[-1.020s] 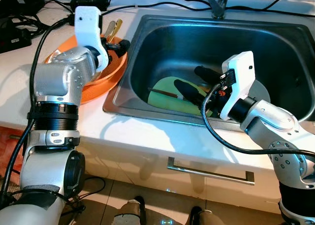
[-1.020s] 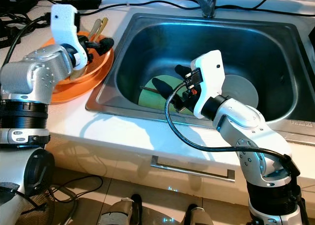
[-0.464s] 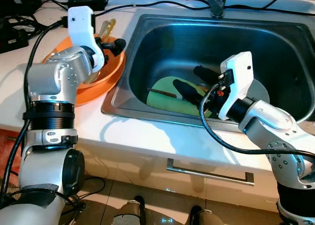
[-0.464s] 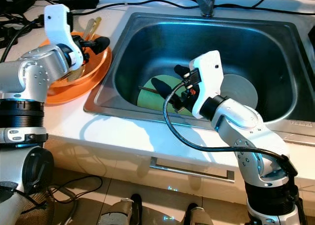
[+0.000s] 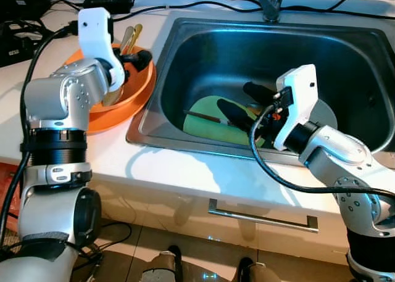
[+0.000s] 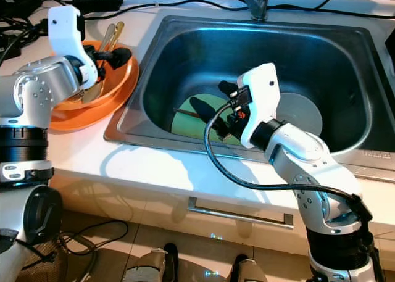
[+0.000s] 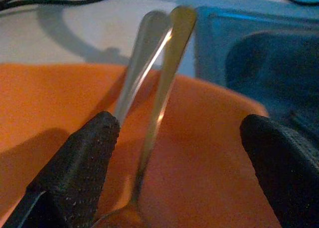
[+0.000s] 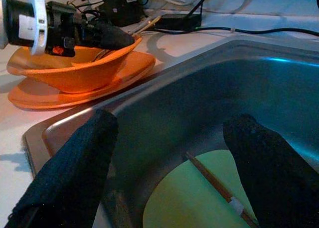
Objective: Kitchen organization
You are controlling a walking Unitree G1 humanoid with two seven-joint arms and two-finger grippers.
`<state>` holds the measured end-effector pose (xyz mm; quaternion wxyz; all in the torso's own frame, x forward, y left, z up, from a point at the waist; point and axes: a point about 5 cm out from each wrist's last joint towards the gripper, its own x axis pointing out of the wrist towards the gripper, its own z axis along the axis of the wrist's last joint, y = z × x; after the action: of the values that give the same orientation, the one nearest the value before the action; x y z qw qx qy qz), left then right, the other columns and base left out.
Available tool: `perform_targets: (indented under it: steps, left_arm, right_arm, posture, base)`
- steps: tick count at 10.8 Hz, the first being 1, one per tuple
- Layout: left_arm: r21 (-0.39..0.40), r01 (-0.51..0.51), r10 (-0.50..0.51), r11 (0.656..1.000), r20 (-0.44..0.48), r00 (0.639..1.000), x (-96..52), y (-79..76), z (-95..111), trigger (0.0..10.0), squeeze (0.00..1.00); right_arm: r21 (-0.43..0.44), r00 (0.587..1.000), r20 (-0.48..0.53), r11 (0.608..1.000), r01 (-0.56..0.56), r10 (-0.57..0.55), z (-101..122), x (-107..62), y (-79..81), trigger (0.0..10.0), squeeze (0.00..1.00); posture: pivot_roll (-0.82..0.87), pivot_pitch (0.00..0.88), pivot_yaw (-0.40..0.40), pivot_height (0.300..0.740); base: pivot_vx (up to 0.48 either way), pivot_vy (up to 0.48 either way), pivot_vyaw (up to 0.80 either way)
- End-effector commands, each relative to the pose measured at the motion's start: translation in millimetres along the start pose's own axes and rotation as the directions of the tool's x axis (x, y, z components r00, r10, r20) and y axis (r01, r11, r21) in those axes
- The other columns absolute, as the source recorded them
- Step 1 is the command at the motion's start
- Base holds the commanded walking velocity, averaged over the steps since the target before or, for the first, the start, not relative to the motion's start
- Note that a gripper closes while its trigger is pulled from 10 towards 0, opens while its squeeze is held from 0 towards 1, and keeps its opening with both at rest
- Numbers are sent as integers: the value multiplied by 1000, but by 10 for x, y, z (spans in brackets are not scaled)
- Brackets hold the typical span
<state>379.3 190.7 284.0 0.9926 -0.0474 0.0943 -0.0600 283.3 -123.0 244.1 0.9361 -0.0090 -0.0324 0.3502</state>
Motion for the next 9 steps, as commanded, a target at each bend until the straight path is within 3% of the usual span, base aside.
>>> perform_targets:
  steps: [1, 3, 4, 5, 8, 9]
  left_arm:
    - [6, -38, 38, 999, -12, 999, -40, 86, -16, 10000, 0]
    - [2, -39, 39, 999, -33, 999, -64, 116, -63, 10000, 0]
    - [-3, -32, 32, 999, -38, 999, -64, 111, -82, 7216, 0]
    - [-28, 7, -7, 1000, -24, 1000, -69, 68, -71, 0, 0]
    - [19, 7, -8, 1000, 47, 999, -71, 46, 58, 78, 0]
    - [54, -1, -2, 999, 64, 998, -76, 45, 101, 10000, 0]
  right_arm:
    - [-4, 1000, 10, 1000, -17, 17, 9, 20, 27, 10000, 0]
    - [-4, 1000, 10, 1000, -19, 19, 4, 32, 30, 10000, 0]
    - [-4, 1000, 10, 1000, -20, 20, 5, 36, 29, 10000, 0]
    - [-5, 1000, 12, 1000, -20, 20, 5, 42, 29, 10000, 0]
    - [-8, 1000, 13, 1000, -18, 18, -2, 52, 29, 10000, 0]
    - [-11, 1000, 14, 1000, -17, 17, -3, 55, 26, 10000, 0]
  posture:
    - [73, 223, 68, 740]
    - [76, 222, 65, 740]
    - [77, 221, 64, 740]
    - [77, 220, 65, 740]
    - [75, 213, 68, 740]
    - [75, 211, 68, 740]
  base:
    - [0, 0, 0]
    - [0, 0, 0]
    - [0, 0, 0]
    - [0, 0, 0]
    - [0, 0, 0]
    - [0, 0, 0]
